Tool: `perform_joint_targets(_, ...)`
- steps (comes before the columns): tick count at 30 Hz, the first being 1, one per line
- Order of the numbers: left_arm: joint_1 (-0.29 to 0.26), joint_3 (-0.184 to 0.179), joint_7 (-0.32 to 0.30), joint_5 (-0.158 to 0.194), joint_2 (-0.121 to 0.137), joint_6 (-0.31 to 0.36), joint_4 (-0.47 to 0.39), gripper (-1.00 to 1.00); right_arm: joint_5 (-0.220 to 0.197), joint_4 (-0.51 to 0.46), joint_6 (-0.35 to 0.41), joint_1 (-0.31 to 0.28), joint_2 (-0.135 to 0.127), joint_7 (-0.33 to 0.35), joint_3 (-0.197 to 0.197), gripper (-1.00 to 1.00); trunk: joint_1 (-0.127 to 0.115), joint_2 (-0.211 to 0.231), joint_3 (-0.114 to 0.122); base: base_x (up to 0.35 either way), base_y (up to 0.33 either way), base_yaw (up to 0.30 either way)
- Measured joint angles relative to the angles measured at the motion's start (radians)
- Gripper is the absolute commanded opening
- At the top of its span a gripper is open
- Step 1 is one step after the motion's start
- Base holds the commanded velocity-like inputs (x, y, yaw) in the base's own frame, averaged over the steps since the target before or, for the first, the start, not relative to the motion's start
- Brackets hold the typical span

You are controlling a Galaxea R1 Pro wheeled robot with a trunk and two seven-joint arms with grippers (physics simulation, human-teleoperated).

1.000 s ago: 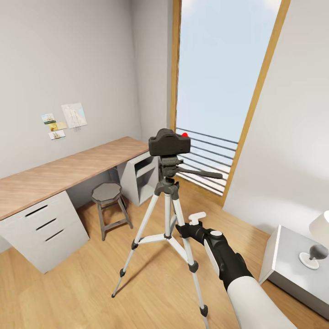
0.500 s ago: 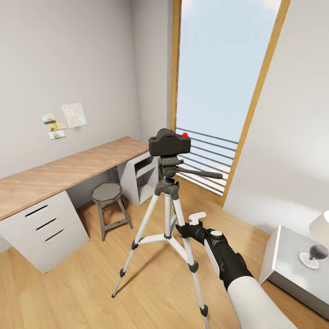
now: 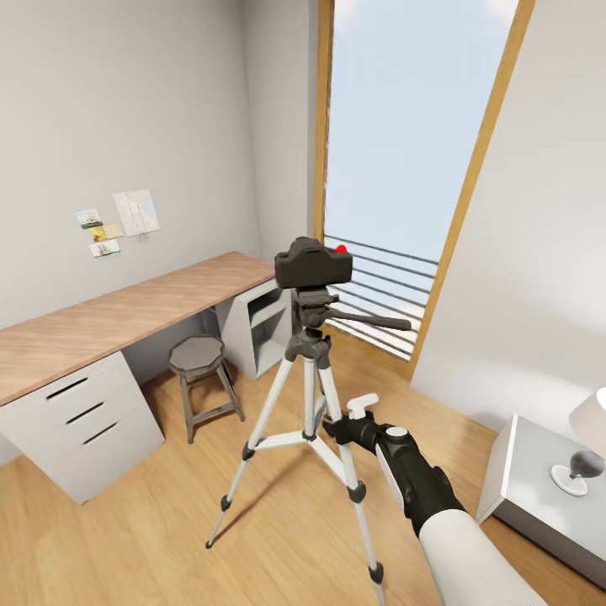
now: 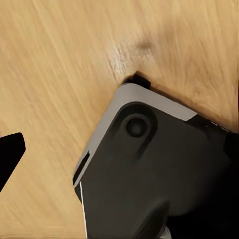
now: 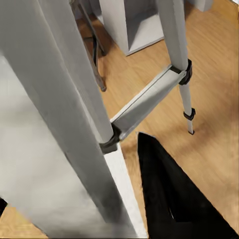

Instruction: Attach the digital camera to the camera tripod in the bedroom.

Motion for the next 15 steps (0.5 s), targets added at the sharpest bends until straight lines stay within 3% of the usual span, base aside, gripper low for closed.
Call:
perform_joint_targets(1, 0.000, 0.000, 0.000, 0.025, 0.000, 0.002, 0.000, 1.00, 0.001, 0.001, 0.001, 0.000, 0.000, 0.000, 0.000, 1.00, 0.000, 0.000, 0.000, 0.000, 0.000, 0.000)
perform_joint_targets(5, 0.000, 0.000, 0.001, 0.061, 0.000, 0.005, 0.000, 1.00, 0.000, 0.001, 0.001, 0.000, -0.001, 0.001, 0.000, 1.00, 0.000, 0.000, 0.000, 0.000, 0.000, 0.000)
perform_joint_targets(15, 0.000, 0.000, 0.000, 0.077, -0.004, 0.005, 0.000, 1.00, 0.001, 0.001, 0.002, 0.000, -0.001, 0.001, 0.000, 1.00, 0.000, 0.000, 0.000, 0.000, 0.000, 0.000)
